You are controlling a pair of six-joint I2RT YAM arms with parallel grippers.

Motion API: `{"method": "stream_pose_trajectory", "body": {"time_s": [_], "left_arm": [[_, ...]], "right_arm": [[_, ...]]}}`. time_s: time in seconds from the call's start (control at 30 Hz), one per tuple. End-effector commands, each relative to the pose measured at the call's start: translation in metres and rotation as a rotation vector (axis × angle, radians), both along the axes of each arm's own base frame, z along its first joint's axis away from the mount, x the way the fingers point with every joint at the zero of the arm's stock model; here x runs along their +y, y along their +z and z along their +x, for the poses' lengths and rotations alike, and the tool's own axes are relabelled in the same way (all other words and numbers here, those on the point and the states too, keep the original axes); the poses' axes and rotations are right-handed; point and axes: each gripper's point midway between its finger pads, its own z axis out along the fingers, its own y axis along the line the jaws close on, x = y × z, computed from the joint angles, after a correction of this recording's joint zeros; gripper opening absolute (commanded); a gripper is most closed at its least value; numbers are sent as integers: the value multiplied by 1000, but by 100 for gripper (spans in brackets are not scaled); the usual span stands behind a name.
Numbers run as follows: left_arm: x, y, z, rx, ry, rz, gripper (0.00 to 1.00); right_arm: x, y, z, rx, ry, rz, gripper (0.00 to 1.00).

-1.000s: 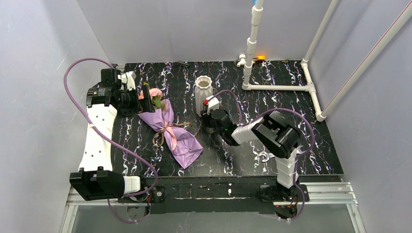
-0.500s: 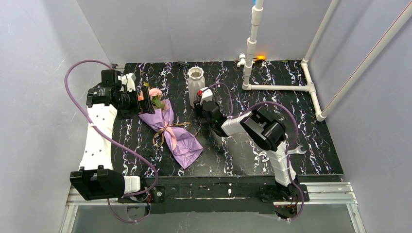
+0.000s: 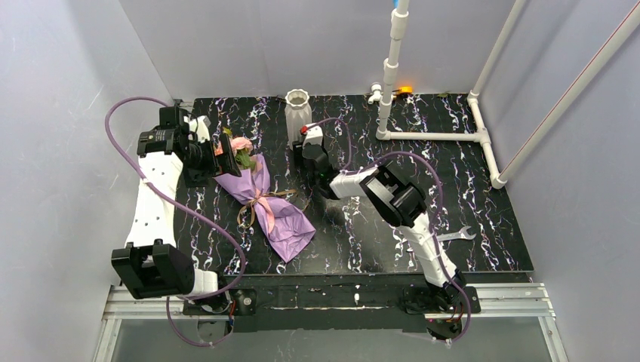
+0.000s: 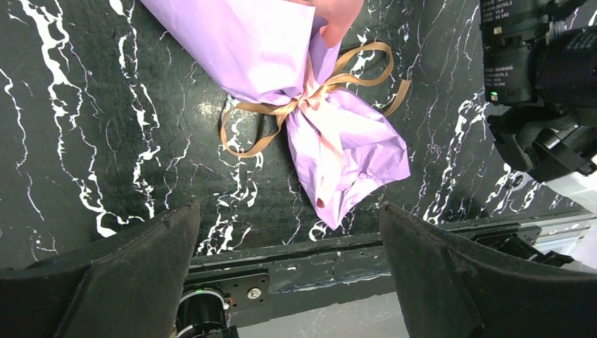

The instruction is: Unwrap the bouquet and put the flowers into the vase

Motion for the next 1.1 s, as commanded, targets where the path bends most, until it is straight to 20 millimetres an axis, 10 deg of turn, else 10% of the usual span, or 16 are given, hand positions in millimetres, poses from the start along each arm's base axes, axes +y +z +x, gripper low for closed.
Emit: {"method": "stream_pose_trajectory", "body": {"time_s": [0.0, 0.4, 0.87, 1.07], "left_arm": [[-4, -1, -6, 34, 20, -57, 100], [-4, -15, 2, 87, 13, -128, 100], [1, -38, 6, -5, -216, -81, 100], [-14, -45, -12, -107, -421, -116, 100]], "right_arm": [[0, 10, 29, -32, -95, 62, 63], [21, 12, 62, -54, 39, 67, 73], [31, 75, -84, 58, 641, 87, 86], [32, 68, -141, 297, 848, 74, 82]]}}
